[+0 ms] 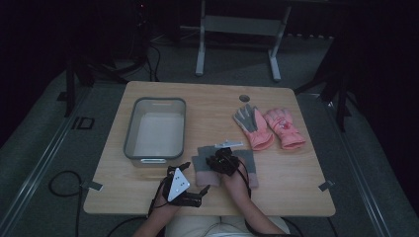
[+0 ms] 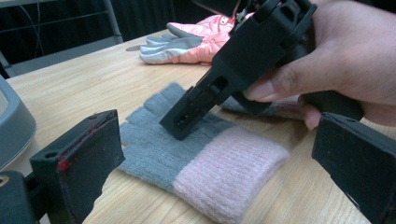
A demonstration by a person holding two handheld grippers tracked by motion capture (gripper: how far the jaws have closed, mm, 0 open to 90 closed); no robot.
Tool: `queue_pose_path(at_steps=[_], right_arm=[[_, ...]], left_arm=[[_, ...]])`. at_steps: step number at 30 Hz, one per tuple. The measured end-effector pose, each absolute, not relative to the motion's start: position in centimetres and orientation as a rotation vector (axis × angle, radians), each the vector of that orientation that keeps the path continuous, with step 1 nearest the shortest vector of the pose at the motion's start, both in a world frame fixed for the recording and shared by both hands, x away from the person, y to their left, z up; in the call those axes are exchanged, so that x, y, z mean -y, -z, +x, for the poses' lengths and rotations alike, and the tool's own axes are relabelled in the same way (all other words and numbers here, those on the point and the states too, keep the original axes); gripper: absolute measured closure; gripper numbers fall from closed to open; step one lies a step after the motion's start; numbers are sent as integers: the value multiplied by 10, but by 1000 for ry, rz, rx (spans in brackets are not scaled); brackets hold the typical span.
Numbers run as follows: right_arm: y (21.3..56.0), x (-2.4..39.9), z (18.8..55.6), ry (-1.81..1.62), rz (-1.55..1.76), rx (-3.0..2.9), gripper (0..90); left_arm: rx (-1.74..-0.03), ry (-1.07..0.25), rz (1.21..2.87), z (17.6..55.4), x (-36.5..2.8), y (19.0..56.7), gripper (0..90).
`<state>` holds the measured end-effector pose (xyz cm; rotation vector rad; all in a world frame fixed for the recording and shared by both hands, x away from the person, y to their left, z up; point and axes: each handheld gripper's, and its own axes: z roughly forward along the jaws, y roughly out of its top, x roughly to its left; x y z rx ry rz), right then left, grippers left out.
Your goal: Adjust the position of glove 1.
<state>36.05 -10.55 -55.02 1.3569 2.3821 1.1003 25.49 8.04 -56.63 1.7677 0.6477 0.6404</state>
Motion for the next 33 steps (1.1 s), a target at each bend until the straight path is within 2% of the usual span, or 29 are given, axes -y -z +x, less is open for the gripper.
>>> queue_pose_path(at_steps=[5, 10, 16, 18, 21, 31, 33], right_arm=[[534, 115, 360, -1096, 1278, -2357, 672], [517, 150, 364, -1085, 1147, -2349, 645], [523, 190, 361, -991, 1052, -2401, 666], [528, 205, 360, -964, 1033, -2435, 649], [531, 217, 359, -956, 1054, -2448, 577], [547, 216, 358, -912, 1049, -2470, 629], [548, 214, 357, -900, 1032, -2459, 670]], left_arm=[[-646, -634, 1764, 255, -81, 566, 12], [-643, -634, 1766, 255, -81, 566, 12], [-649, -637, 1761, 255, -81, 566, 12], [-651, -636, 1763, 255, -81, 566, 12], [-648, -642, 1758, 255, -81, 566, 12], [-651, -653, 1757, 255, -80, 566, 12], [-650, -654, 1757, 255, -80, 566, 12]])
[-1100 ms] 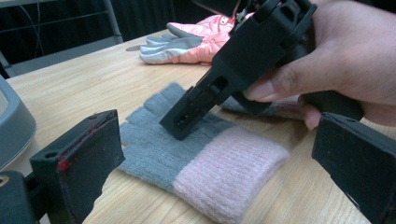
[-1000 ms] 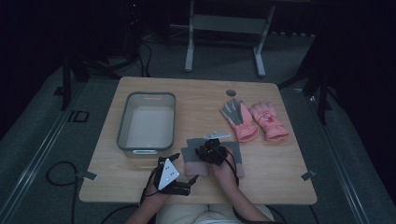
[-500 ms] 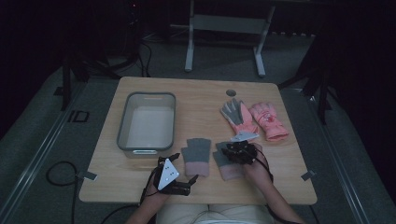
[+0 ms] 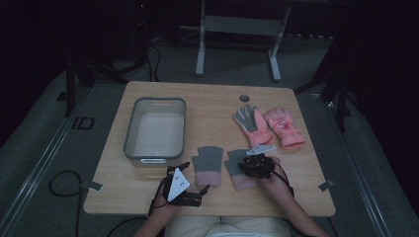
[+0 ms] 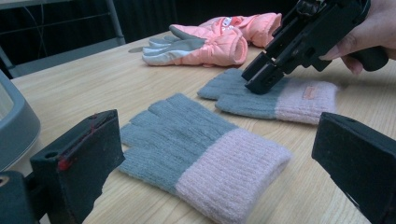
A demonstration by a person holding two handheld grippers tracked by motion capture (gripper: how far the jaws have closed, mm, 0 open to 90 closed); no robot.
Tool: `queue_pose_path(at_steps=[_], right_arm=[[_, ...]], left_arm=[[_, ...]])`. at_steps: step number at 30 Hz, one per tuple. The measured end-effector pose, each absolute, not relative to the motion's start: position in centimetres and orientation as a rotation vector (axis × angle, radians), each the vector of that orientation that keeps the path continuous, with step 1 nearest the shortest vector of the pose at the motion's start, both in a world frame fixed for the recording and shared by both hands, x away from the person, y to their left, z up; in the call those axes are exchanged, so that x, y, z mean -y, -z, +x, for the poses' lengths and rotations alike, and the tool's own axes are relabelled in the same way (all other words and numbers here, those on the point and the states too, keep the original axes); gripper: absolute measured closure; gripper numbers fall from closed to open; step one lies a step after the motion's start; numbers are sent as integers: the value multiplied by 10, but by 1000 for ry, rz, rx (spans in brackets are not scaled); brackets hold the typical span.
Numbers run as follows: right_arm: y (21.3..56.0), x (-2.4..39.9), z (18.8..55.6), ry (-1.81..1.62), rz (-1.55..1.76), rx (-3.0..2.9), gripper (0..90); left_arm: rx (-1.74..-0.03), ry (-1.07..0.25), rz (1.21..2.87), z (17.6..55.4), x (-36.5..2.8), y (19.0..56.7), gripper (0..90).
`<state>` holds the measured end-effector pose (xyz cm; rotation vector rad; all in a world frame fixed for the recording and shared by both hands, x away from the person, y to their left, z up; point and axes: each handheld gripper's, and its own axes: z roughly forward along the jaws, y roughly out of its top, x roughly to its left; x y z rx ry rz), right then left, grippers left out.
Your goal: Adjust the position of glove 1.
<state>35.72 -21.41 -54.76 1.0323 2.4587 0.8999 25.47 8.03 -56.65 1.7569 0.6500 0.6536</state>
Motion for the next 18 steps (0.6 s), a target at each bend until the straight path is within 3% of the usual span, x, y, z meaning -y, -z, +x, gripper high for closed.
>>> queue_pose_path(at_steps=[7, 18], right_arm=[[546, 208, 356, -875, 1097, -2418, 849], [495, 203, 336, -1081, 1199, -2320, 856]], left_arm=[[-650, -646, 1755, 255, -81, 566, 12], [-649, -651, 1753, 255, -81, 566, 12]])
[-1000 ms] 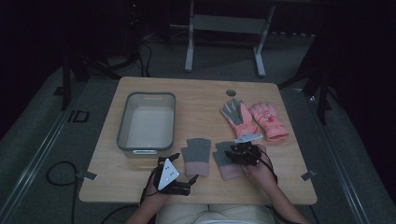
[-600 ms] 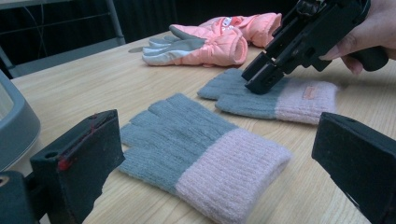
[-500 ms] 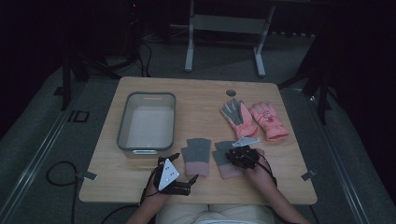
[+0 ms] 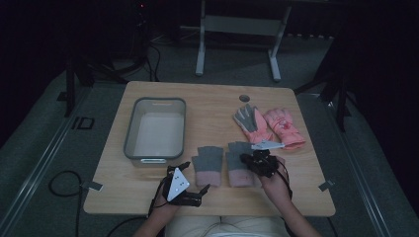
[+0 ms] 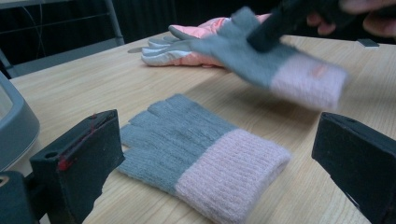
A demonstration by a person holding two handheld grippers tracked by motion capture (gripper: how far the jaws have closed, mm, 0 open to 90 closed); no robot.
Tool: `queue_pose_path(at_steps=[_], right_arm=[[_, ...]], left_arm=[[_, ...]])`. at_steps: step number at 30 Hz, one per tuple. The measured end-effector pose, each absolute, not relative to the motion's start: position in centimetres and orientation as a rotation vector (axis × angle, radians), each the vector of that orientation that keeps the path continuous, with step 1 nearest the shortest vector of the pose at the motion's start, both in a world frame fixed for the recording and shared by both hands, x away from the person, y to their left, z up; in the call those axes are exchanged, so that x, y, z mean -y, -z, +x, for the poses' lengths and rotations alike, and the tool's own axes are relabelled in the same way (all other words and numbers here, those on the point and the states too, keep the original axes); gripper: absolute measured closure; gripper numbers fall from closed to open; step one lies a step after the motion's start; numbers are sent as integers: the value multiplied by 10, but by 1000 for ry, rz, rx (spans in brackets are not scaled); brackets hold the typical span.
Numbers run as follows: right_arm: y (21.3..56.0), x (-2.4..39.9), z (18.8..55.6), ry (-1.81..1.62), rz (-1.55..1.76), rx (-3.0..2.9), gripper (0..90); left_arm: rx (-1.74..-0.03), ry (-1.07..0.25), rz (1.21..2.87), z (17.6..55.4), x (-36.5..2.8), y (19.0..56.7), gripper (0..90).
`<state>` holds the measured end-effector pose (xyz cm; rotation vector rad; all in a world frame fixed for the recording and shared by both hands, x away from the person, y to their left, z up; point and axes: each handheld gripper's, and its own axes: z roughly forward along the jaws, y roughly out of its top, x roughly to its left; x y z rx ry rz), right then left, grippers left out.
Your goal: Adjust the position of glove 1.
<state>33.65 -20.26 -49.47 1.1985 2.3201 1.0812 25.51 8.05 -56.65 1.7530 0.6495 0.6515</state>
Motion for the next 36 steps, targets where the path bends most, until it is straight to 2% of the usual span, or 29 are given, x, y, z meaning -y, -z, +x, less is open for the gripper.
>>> queue_pose_path(at_steps=[7, 16, 24, 36], right_arm=[[481, 160, 338, -1154, 1245, -2277, 856], [501, 122, 346, -1143, 1337, -2304, 855], [520, 101, 352, -1088, 1352, -2353, 853], [541, 97, 361, -1025, 1341, -2400, 817]], left_arm=[[-655, -679, 1742, 253, -81, 567, 12], [-641, -703, 1728, 251, -82, 564, 12], [-582, -683, 1730, 251, -80, 565, 12], [-621, -646, 1757, 257, -81, 565, 25]])
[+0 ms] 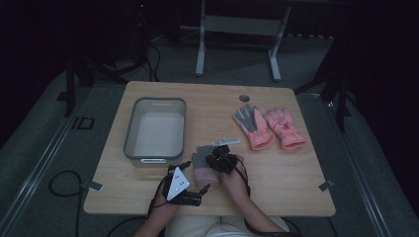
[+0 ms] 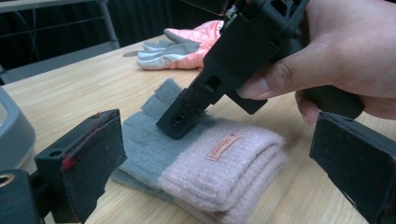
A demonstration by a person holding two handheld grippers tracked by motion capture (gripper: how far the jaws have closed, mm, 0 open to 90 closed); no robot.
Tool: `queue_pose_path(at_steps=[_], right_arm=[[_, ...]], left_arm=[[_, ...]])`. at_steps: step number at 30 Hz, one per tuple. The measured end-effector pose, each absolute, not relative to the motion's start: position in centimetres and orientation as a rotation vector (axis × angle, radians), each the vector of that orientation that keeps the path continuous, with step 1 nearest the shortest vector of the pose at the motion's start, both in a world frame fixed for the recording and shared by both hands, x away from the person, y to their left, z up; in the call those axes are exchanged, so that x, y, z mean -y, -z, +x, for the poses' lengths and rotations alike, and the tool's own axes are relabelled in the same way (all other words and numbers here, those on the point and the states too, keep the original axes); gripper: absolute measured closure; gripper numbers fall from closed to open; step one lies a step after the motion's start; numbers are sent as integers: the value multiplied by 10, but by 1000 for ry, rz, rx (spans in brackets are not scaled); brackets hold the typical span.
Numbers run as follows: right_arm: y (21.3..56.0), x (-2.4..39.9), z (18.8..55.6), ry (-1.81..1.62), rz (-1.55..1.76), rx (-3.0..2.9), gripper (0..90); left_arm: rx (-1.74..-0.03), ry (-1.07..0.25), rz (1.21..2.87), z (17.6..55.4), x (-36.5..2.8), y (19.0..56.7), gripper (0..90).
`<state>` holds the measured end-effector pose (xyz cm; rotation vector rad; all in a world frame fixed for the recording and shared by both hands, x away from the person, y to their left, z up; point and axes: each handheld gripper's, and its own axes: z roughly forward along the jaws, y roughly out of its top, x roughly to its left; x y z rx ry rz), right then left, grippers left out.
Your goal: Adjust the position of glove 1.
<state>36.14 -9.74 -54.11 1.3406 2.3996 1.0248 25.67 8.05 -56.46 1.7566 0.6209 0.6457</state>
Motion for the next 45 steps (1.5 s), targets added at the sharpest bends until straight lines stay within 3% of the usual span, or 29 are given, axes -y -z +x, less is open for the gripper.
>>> queue_pose_path(at_steps=[6, 7, 10, 14, 16, 20, 26, 30, 33, 35, 45], right_arm=[[537, 102, 362, -1057, 1317, -2409, 722], [531, 109, 363, -1115, 1270, -2421, 629], [521, 124, 369, -1131, 1244, -2433, 521], [508, 145, 382, -1190, 1244, -2428, 511], [506, 148, 386, -1184, 1253, -2422, 510], [506, 151, 400, -1179, 1275, -2478, 437], [514, 144, 409, -1157, 1286, -2479, 432], [526, 140, 415, -1124, 1312, -2493, 380], [531, 137, 416, -1103, 1320, -2488, 362], [540, 134, 419, -1091, 1333, -2506, 325], [547, 129, 415, -1024, 1292, -2503, 291]], left_arm=[[-646, -701, 1814, 256, -76, 564, 62], [-639, -648, 1830, 257, -75, 563, 63], [-629, -592, 1891, 256, -71, 558, 62], [-694, -412, 1906, 267, -68, 550, 62], [-691, -404, 1912, 268, -68, 549, 64], [-584, -444, 2056, 271, -56, 548, 96], [-453, -491, 2164, 279, -51, 554, 153], [-396, -525, 2234, 280, -47, 560, 221], [-387, -572, 2248, 281, -47, 559, 261], [-394, -606, 2256, 282, -48, 560, 350], [-316, -777, 2326, 277, -41, 564, 419]])
